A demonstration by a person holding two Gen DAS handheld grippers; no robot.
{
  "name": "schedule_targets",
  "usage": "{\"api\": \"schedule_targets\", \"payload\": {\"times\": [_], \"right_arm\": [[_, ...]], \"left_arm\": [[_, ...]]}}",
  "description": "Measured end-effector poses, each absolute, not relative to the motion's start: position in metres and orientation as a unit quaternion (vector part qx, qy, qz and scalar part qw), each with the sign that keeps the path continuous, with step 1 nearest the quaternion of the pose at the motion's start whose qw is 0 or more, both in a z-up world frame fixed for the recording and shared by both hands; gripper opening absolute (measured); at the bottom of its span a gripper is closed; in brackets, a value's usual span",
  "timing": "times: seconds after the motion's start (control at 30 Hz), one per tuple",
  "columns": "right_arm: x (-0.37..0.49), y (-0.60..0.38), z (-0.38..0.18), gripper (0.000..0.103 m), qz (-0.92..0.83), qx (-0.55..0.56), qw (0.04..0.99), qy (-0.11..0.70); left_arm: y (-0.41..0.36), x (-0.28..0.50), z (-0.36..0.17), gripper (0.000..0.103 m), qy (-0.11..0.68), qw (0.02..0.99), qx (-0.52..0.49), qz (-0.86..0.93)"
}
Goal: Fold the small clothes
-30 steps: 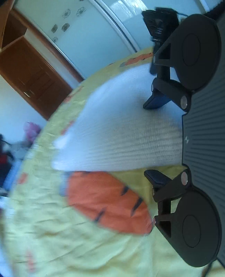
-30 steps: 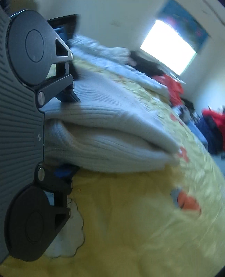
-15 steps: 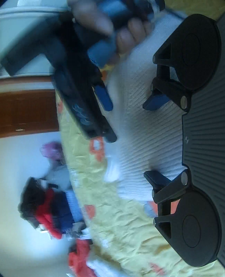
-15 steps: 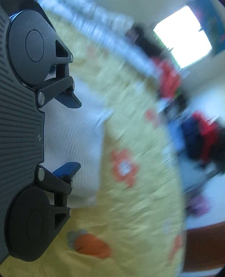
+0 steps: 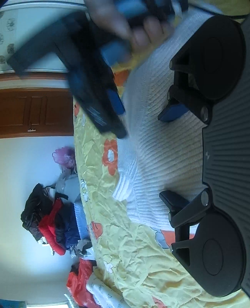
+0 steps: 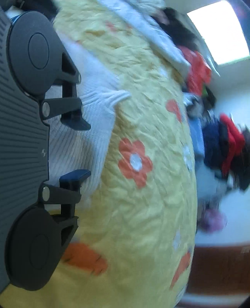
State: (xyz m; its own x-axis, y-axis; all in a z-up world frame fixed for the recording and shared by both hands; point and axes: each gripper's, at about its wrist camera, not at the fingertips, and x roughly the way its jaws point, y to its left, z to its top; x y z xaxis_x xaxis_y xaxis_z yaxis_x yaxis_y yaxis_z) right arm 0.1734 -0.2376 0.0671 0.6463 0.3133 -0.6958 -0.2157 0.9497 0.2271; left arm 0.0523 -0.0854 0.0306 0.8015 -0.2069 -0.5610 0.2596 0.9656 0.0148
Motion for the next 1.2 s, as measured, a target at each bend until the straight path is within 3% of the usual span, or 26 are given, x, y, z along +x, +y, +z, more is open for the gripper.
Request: {"api": "schedule_targets", "payload": {"times": [0.2, 0.33, 0.4, 0.6, 0.67, 0.9, 1.03, 1.2], "right_arm": [[0.108, -0.245, 0.106, 0.079, 0.229, 0.103, 0.906, 0.340], [0.122, -0.235, 0.057, 0.076, 0.191, 0.073, 0.900, 0.386], [0.118, -0.229, 0.040, 0.075, 0.189, 0.029, 0.916, 0.352], [0.124, -0.232, 0.042, 0.076, 0.191, 0.047, 0.912, 0.361], [0.112, -0.231, 0.050, 0.071, 0.175, 0.039, 0.920, 0.349], [0.021, -0.242, 0.082, 0.078, 0.208, 0.104, 0.922, 0.311], [0.022, -0.245, 0.053, 0.071, 0.224, 0.109, 0.907, 0.338], [0.035, -0.252, 0.063, 0.062, 0.206, 0.142, 0.894, 0.373]], "left_arm": [[-0.063, 0.011, 0.047, 0.079, 0.266, 0.953, 0.019, -0.144], [-0.075, 0.017, 0.028, 0.079, 0.267, 0.953, 0.052, -0.133], [-0.077, 0.023, 0.025, 0.080, 0.273, 0.952, 0.047, -0.131], [-0.082, 0.029, 0.019, 0.082, 0.260, 0.957, 0.051, -0.120], [-0.077, 0.021, 0.027, 0.083, 0.263, 0.956, 0.051, -0.117], [-0.048, -0.037, 0.038, 0.084, 0.269, 0.955, 0.014, -0.126], [-0.060, -0.038, 0.022, 0.088, 0.283, 0.951, 0.047, -0.113], [-0.056, -0.032, 0.019, 0.094, 0.299, 0.948, 0.028, -0.106]]}}
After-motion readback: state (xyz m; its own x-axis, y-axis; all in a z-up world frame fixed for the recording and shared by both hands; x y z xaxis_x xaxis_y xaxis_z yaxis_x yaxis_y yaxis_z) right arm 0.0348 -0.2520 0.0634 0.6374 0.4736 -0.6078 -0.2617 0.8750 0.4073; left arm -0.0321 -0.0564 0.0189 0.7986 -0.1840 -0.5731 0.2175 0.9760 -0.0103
